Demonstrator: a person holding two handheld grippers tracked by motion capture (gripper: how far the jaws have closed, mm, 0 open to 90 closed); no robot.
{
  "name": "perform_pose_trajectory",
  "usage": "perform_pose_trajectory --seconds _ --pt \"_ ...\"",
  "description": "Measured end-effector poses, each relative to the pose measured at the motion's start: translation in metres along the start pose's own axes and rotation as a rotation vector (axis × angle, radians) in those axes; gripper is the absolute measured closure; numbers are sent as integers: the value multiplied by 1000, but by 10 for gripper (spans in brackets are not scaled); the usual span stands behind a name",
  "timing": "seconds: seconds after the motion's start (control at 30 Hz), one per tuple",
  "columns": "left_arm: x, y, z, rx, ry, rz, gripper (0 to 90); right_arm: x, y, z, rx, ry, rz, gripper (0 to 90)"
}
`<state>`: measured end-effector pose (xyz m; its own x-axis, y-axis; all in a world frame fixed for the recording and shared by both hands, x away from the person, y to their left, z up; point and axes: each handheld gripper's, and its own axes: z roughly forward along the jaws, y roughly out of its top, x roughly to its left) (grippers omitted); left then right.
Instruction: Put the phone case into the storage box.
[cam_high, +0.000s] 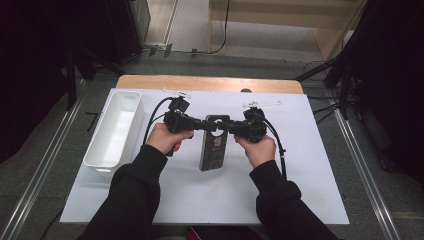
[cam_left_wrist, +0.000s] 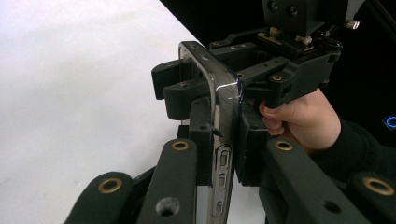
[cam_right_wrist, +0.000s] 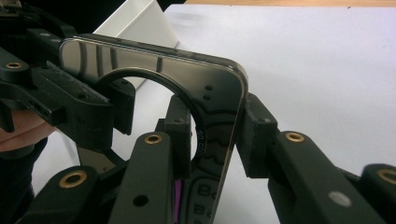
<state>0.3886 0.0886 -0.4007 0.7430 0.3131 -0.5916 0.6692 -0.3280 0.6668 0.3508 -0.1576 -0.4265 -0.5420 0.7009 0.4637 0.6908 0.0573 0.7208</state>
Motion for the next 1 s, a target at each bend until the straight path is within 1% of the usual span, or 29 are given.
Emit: perform_pose_trajectory --seconds 0.17,0.53,0.67,0.7,0.73,0.8,0.9,0.97,1.0 --pt "1 0 -1 -7 5 -1 796 0 0 -1 0 4 -3 680" --pt "-2 0 -1 -16 24 14 788 3 2 -3 12 -16 -29 689" --pt "-3 0 -3 -16 41 22 753 4 3 -4 13 -22 -32 690" --pt "-3 0 -3 -16 41 27 750 4 3 -3 14 -25 -35 690" --pt "-3 0 -3 -18 44 26 728 4 3 -3 14 -25 -36 690" --pt "-4 0 -3 -20 43 30 722 4 3 -3 14 -24 -36 690" --pt "-3 0 -3 -27 44 33 618 5 3 -4 14 -26 -38 690" --pt "-4 0 -3 -35 44 52 543 5 3 -4 14 -29 -37 690" --pt "-4 -1 -3 -37 46 69 474 4 3 -5 16 -35 -37 690"
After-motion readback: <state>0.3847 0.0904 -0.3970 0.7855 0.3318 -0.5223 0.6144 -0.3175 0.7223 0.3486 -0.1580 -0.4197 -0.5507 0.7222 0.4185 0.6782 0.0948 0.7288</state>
